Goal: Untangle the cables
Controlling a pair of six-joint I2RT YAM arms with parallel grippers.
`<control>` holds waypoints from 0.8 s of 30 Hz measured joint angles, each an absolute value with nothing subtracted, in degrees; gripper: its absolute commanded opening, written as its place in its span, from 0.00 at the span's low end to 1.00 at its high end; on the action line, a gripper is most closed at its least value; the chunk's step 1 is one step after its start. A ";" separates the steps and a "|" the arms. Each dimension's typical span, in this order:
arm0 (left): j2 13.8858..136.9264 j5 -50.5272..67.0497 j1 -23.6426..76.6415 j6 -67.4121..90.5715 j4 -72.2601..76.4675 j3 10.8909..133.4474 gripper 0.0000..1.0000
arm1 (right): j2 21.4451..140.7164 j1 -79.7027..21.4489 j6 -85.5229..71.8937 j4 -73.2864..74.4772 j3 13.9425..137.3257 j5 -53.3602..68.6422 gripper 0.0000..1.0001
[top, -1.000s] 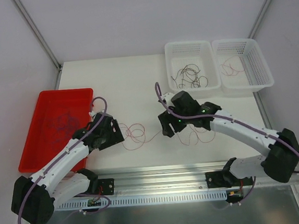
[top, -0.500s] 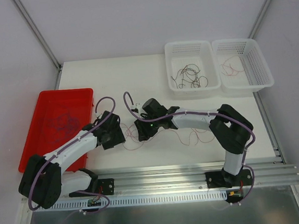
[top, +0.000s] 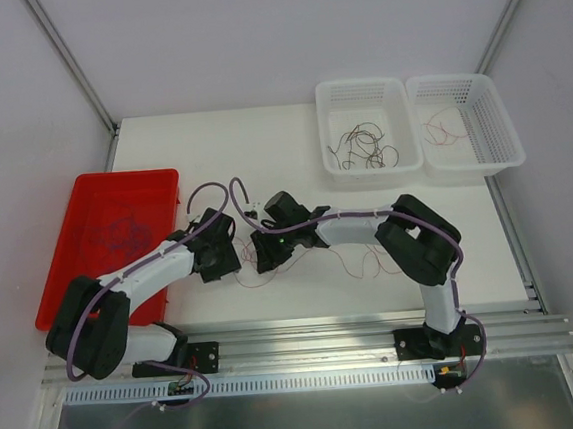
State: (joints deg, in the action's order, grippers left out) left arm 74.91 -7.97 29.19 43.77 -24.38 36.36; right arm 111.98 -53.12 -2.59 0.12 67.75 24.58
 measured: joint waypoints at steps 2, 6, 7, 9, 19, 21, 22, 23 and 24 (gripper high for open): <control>75.29 -8.03 29.19 43.77 -24.32 36.58 0.46 | 112.49 -53.12 -2.81 0.19 67.83 24.51 0.18; 75.77 -8.16 29.17 43.77 -24.25 36.84 0.36 | 112.40 -53.15 -2.87 0.25 67.83 23.97 0.02; 75.90 -8.21 29.17 43.75 -24.23 36.86 0.34 | 112.27 -53.15 -2.81 0.40 67.81 23.64 0.01; 76.18 -8.36 29.17 43.75 -24.25 36.97 0.28 | 111.31 -53.15 -2.74 0.89 67.68 22.72 0.01; 78.65 -8.95 29.17 43.83 -24.29 38.52 0.00 | 91.74 -53.19 -0.95 7.51 67.18 17.98 0.01; 79.26 -8.99 29.17 43.86 -24.53 39.05 0.00 | 87.44 -53.19 0.19 10.02 67.42 16.01 0.01; 79.50 -8.99 29.17 43.86 -24.71 39.24 0.00 | 85.41 -53.17 0.82 11.46 67.72 15.03 0.01; 79.70 -8.99 29.17 43.86 -24.86 39.44 0.00 | 83.77 -53.15 1.28 12.82 67.99 14.20 0.01; 79.88 -8.99 29.17 43.86 -25.02 39.62 0.00 | 81.78 -53.01 1.89 14.41 68.29 13.17 0.01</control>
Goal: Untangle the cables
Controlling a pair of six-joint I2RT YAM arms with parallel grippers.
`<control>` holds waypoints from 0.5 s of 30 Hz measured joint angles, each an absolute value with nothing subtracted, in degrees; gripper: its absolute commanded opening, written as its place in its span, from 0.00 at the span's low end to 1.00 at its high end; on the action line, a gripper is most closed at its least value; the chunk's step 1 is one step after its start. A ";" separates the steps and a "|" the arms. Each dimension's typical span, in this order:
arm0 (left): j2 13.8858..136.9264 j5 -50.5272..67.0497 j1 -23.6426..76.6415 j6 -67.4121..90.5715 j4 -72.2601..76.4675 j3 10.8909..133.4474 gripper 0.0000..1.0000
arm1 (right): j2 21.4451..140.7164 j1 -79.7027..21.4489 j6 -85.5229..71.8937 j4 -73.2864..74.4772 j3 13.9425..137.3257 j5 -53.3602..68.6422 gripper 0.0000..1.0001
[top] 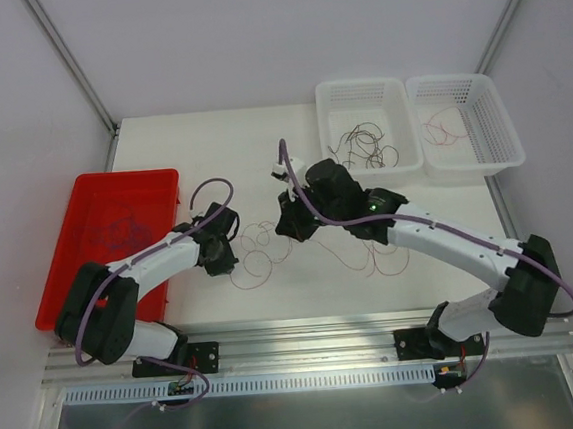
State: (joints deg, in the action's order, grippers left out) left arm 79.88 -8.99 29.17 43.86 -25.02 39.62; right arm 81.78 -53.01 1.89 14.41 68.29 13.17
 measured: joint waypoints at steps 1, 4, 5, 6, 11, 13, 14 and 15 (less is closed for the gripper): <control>80.05 -8.99 29.17 43.86 -25.15 39.77 0.00 | 79.75 -52.86 2.48 15.81 68.60 12.03 0.01; 80.42 -8.99 29.17 43.88 -25.54 40.14 0.00 | 73.03 -51.40 3.88 19.62 69.12 9.30 0.01; 80.49 -8.99 29.17 43.86 -25.56 40.16 0.00 | 70.72 -50.59 4.14 20.53 69.17 8.71 0.01; 80.62 -8.99 29.17 43.86 -25.67 40.29 0.00 | 68.29 -49.43 4.25 21.43 69.17 8.25 0.01; 81.38 -8.99 29.17 43.86 -26.30 41.01 0.00 | 58.50 -43.18 5.04 26.04 69.19 7.27 0.01; 81.41 -9.04 29.17 43.88 -26.41 41.08 0.00 | 55.72 -41.67 5.65 28.23 69.08 6.22 0.01; 81.41 -9.10 29.17 43.88 -26.44 41.10 0.00 | 54.28 -40.86 6.02 29.74 69.08 5.30 0.01; 81.41 -9.19 29.17 43.86 -26.46 41.10 0.00 | 52.84 -39.97 6.42 31.16 69.06 4.23 0.01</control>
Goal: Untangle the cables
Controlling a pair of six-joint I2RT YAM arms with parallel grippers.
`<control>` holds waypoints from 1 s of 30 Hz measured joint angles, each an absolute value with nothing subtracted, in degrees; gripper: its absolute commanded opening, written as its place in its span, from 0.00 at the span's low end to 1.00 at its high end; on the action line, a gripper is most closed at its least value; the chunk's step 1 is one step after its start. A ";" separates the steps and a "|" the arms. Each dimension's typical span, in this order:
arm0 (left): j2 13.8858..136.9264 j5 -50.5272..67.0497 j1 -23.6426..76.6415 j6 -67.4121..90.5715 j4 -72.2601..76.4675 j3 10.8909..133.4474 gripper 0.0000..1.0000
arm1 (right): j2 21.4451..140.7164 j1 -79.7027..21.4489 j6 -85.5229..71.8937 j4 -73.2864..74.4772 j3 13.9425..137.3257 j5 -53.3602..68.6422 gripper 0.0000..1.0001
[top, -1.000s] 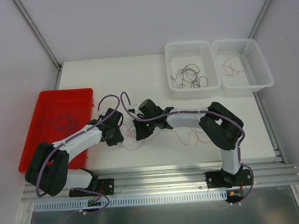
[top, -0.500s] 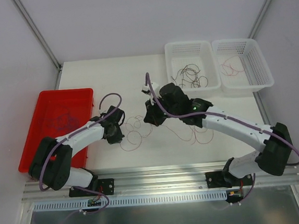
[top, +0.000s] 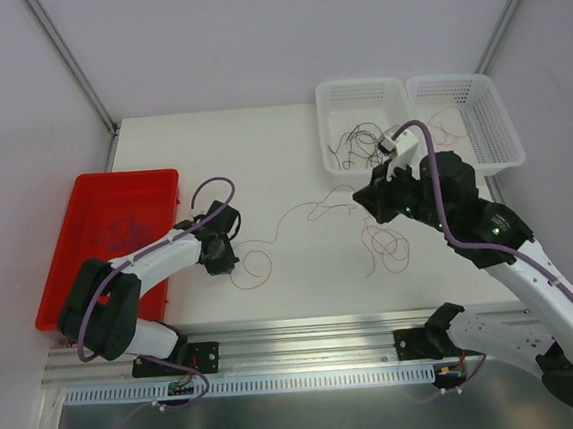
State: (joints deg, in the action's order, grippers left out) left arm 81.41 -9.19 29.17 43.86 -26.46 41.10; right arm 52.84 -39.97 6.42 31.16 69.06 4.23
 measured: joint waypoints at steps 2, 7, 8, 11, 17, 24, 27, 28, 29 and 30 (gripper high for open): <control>81.43 -9.39 29.12 43.88 -26.57 41.19 0.00 | 50.37 -37.78 7.01 34.11 69.06 1.28 0.01; 82.59 -9.61 28.86 43.86 -27.75 42.33 0.00 | 46.11 -32.73 7.18 42.06 70.22 -9.06 0.01; 82.76 -9.50 28.69 43.88 -27.90 42.41 0.00 | 45.43 -32.03 7.18 43.29 70.70 -11.33 0.01; 83.18 -9.04 27.81 43.90 -28.32 42.78 0.00 | 42.87 -30.70 7.14 45.71 72.86 -18.13 0.01; 83.24 -8.10 25.74 44.10 -28.32 42.87 0.00 | 37.45 -30.24 6.66 45.63 76.64 -30.15 0.01; 82.19 -7.73 23.18 44.62 -27.46 41.78 0.00 | 36.77 -30.20 4.47 45.25 76.51 -37.04 0.01; 81.58 -7.81 22.41 44.80 -27.11 41.23 0.00 | 37.15 -30.20 4.16 45.30 75.88 -37.26 0.01; 81.52 -7.92 22.37 44.80 -27.09 41.21 0.00 | 37.54 -30.20 4.05 45.30 75.72 -37.15 0.01; 81.45 -7.97 22.26 44.77 -27.07 41.21 0.00 | 38.00 -30.20 3.90 45.23 75.31 -37.01 0.01; 81.36 -7.97 22.22 44.75 -27.07 41.19 0.00 | 38.50 -30.20 3.84 45.12 74.50 -36.77 0.01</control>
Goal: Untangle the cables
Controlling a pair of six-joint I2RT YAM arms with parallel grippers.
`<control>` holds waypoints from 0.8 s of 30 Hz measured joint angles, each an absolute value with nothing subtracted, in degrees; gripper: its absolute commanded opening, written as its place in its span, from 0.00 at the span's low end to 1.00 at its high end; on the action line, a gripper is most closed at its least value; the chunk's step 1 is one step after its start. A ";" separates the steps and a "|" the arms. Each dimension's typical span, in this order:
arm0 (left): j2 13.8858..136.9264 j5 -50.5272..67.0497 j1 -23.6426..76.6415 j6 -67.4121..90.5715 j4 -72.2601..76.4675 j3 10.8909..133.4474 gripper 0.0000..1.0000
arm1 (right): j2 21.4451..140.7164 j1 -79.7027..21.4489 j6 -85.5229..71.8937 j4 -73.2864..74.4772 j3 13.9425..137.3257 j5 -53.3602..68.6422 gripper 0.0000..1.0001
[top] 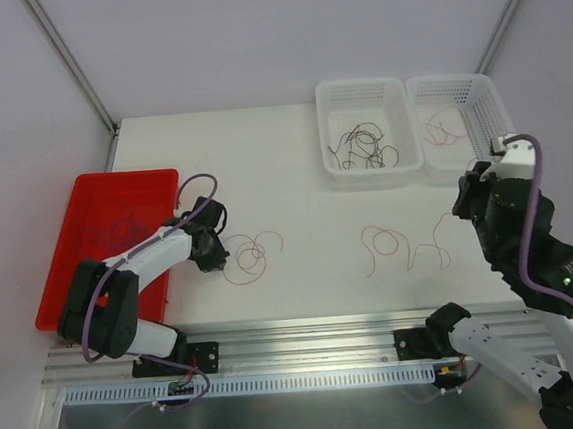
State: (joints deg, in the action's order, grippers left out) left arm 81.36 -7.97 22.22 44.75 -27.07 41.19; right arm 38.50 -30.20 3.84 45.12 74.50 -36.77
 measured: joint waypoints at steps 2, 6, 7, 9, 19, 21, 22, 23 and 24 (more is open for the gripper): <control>81.08 -8.03 22.00 44.51 -27.07 41.15 0.04 | 39.18 -30.15 3.44 43.70 71.29 -36.29 0.01; 79.22 -8.47 21.63 43.31 -28.05 40.77 0.17 | 42.92 -29.17 1.28 42.41 62.74 -33.69 0.01; 78.17 -8.49 21.63 43.05 -28.42 40.75 0.22 | 44.29 -28.75 0.54 42.22 60.58 -32.77 0.01; 75.13 -8.47 21.63 42.41 -28.99 40.75 0.27 | 47.09 -27.99 -1.19 40.73 56.42 -30.79 0.05; 61.41 -7.40 21.63 38.48 -31.68 44.31 0.67 | 66.41 -25.32 -10.33 35.09 43.27 -19.42 0.72; 59.27 -7.07 21.63 37.28 -32.25 45.58 0.78 | 69.60 -25.08 -11.05 34.06 42.94 -17.96 0.90; 57.93 -6.92 21.63 36.21 -32.51 46.44 0.81 | 70.94 -24.97 -11.31 33.45 42.83 -17.06 0.99; 56.75 -6.90 21.63 35.20 -32.73 47.27 0.84 | 71.99 -24.91 -11.57 32.91 42.83 -16.27 0.97; 55.57 -6.90 21.63 34.15 -33.01 48.18 0.88 | 72.77 -24.86 -11.53 32.34 42.81 -15.44 0.97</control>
State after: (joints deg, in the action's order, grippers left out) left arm 55.57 -6.90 21.63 34.15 -33.01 48.18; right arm 72.77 -24.86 -11.53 32.34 42.81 -15.44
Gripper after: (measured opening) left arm 0.822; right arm 0.973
